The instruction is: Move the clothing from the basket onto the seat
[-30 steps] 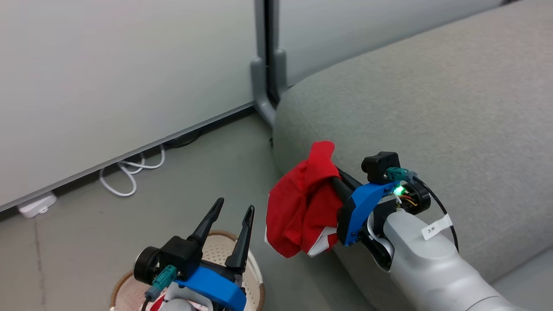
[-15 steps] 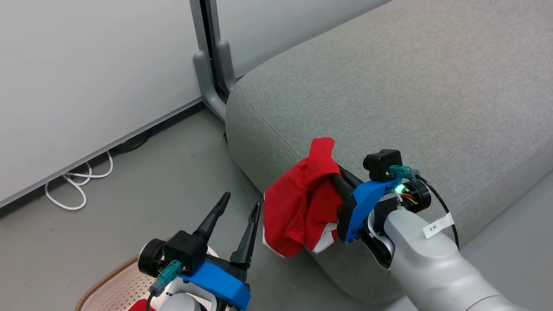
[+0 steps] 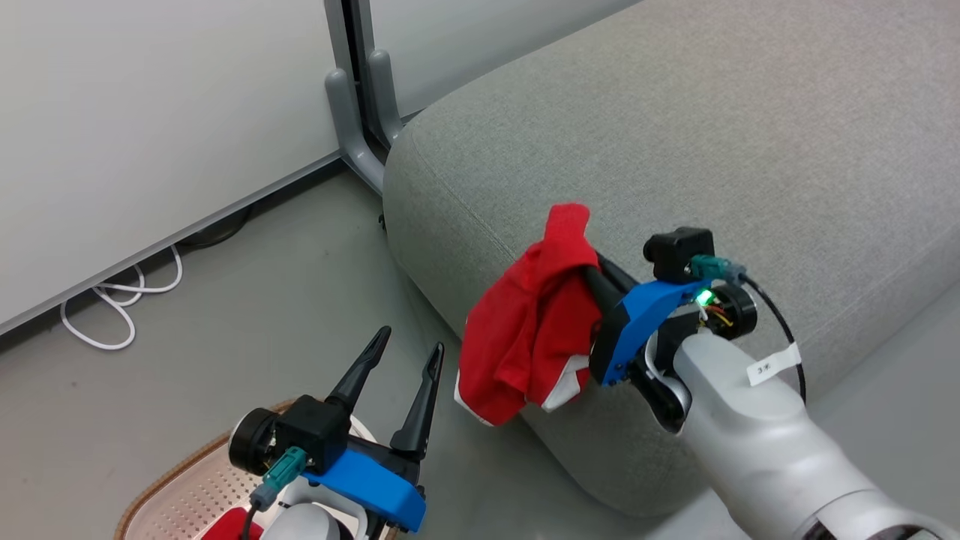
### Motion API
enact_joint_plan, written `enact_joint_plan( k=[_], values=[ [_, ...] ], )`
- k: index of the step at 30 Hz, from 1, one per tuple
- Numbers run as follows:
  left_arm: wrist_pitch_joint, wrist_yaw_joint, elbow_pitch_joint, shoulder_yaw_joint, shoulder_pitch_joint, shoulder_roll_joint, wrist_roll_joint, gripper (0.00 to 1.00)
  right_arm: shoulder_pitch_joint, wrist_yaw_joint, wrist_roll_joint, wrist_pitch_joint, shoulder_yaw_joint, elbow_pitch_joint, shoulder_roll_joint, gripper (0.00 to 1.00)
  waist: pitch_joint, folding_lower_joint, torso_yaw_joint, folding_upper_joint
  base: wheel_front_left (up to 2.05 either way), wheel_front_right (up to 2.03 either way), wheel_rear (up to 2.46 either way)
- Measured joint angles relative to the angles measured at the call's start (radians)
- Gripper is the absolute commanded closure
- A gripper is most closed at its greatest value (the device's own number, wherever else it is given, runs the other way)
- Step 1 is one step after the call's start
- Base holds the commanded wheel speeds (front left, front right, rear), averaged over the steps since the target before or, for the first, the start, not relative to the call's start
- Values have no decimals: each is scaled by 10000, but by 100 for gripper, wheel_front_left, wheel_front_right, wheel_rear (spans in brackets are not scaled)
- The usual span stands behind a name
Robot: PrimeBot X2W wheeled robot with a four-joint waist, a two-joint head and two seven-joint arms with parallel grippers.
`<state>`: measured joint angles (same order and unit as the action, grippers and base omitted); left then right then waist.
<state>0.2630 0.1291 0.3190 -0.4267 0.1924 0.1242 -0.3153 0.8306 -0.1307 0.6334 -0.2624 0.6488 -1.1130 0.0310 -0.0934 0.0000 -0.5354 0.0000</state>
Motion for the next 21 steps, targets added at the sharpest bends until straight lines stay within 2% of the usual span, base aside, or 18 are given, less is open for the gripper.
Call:
enact_joint_plan(
  k=[5, 9, 13, 21],
  values=[
    [0, 0, -242, 163, 0, 159, 161, 0, 930, 0, -215, 0, -533, -234, 0, 100, -400, 0, -68, 0, 0, 0, 0],
    [0, 0, -593, 148, 41, 445, 290, 0, 1991, 0, -349, 0, -1383, -533, 144, 100, -940, 0, -116, 0, 0, 0, 0],
    [0, 0, -1032, 27, 327, 928, 462, 0, 2967, 0, -355, -2, -2234, -616, 708, 100, -1699, 0, -72, 0, 0, 0, 0],
    [-184, 0, -2385, -75, 1089, 2008, 796, 0, 4562, 0, -520, -2, -3837, -497, 2243, 100, -3638, 1, 152, -1, 0, 0, 0]
  ],
)
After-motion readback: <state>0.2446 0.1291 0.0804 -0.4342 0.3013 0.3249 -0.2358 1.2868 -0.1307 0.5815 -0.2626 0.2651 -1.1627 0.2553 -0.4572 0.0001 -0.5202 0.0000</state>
